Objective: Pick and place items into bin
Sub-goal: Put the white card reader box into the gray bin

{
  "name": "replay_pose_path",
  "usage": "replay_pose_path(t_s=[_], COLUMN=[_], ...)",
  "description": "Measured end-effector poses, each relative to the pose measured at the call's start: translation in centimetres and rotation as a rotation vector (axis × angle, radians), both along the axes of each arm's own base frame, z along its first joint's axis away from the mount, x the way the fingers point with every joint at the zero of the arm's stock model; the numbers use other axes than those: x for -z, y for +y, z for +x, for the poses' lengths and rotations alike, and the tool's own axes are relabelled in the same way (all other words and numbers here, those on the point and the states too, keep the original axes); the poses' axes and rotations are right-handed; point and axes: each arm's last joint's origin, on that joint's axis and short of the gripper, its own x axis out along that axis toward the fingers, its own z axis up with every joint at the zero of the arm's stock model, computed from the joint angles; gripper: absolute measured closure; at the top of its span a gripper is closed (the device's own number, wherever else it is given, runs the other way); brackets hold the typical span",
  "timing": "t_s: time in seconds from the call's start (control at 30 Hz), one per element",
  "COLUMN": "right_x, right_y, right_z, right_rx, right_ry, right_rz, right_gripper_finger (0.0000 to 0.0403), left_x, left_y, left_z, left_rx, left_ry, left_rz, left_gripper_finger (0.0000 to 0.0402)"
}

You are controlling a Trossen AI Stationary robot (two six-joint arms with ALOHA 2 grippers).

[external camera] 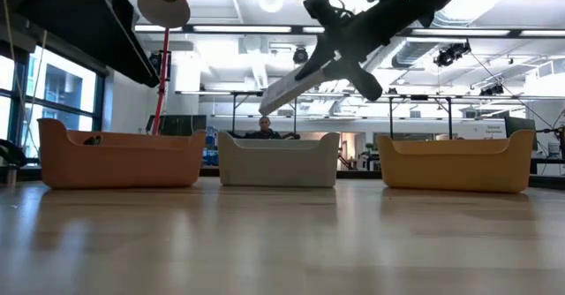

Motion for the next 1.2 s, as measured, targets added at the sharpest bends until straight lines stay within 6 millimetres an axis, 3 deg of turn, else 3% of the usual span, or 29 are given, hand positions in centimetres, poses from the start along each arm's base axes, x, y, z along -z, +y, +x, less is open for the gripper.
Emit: replay_pose_path(t_s=[0.23,0.47,0.7,0.93,1.2], right_x=[0.2,1.8,3.9,4.2,4.0], right_y=[-1.7,-1.9,-2.1,-2.2,-2.9], right_z=[-0.3,0.8,1.8,2.0,1.9], right_rx=[0.05,0.032,0.025,0.016,0.034], right_ry=[0.006,0.009,0.029,0.033,0.009], right_rz=[0.014,0.048,0.091,0.096,0.093], right_gripper_finger=[0.034,0.0358,0.0338,0.0357,0.0306], left_x=[-0.2,-0.4,-0.5,-0.5,-0.5], left_y=[-0.1,-0.2,-0.2,-0.2,-0.2], left_z=[0.3,0.6,0.7,0.7,0.7], left_rx=[-0.011,-0.016,-0.004,-0.005,-0.006], left_ry=[-0.044,-0.098,-0.102,-0.102,-0.104], left_rz=[0.004,0.026,0.028,0.029,0.032], left_gripper_finger=[0.0153,0.0153,0.0153,0.0153,0.0153])
